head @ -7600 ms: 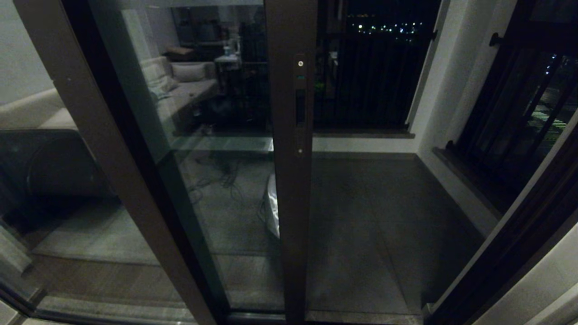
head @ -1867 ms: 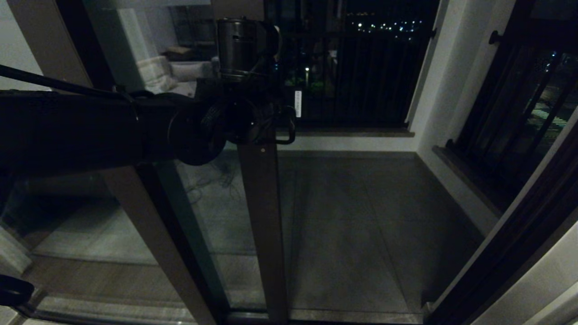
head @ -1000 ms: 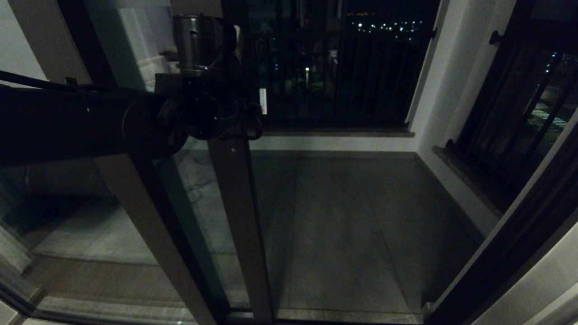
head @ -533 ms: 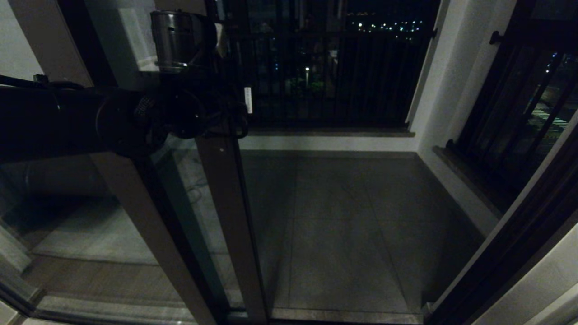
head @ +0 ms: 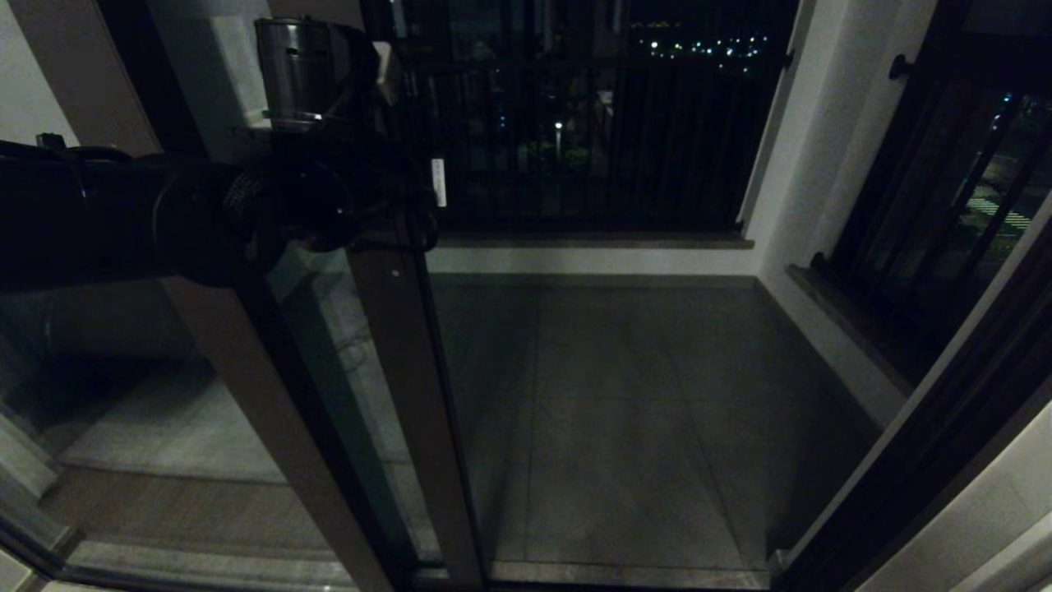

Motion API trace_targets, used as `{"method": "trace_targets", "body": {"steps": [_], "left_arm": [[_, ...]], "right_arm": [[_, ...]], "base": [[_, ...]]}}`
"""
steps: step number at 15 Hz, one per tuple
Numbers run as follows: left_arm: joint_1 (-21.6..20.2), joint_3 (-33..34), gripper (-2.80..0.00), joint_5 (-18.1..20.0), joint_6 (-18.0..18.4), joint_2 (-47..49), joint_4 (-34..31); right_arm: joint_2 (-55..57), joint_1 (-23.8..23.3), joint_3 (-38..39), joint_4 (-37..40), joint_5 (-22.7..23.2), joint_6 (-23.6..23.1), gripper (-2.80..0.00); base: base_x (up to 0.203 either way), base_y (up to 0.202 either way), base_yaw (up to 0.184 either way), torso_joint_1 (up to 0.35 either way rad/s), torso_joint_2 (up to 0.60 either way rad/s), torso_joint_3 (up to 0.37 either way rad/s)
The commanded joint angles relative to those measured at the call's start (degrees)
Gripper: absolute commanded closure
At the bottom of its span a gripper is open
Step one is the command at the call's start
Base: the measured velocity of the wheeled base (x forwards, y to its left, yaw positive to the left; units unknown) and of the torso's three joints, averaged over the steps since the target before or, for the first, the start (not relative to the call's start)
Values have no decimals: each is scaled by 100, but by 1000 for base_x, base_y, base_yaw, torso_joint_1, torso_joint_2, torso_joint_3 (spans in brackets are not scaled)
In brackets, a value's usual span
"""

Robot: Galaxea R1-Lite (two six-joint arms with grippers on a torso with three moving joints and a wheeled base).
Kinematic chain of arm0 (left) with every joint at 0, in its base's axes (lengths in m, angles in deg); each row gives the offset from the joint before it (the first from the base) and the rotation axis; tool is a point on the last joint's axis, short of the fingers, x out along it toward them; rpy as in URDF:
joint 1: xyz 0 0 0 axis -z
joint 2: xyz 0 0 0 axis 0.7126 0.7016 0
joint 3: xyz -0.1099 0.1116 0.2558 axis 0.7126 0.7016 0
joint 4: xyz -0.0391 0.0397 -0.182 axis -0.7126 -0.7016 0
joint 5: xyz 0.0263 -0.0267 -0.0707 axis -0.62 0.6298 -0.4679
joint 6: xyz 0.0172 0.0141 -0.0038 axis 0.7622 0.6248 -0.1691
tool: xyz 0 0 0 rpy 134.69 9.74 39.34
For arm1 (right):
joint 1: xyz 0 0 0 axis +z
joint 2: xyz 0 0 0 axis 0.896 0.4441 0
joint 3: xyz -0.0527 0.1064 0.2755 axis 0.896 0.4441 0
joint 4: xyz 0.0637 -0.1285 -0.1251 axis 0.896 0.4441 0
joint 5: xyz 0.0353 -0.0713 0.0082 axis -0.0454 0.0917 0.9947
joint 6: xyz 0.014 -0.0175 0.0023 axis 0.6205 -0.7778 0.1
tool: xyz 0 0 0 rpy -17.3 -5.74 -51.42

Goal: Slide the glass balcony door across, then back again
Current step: Open the slid door

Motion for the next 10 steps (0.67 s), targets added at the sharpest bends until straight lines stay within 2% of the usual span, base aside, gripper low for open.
{"method": "trace_targets", "body": {"steps": [1, 10], "left_arm": [[-115, 4, 0, -65, -7, -13, 21], [-250, 92, 0, -65, -16, -30, 21]], "right_arm": [[-2, 0, 0, -2, 0, -1, 0], [-2, 0, 0, 4, 0, -1, 0]], "base": [[0, 0, 0, 0, 0, 0], [0, 0, 0, 0, 0, 0]]}}
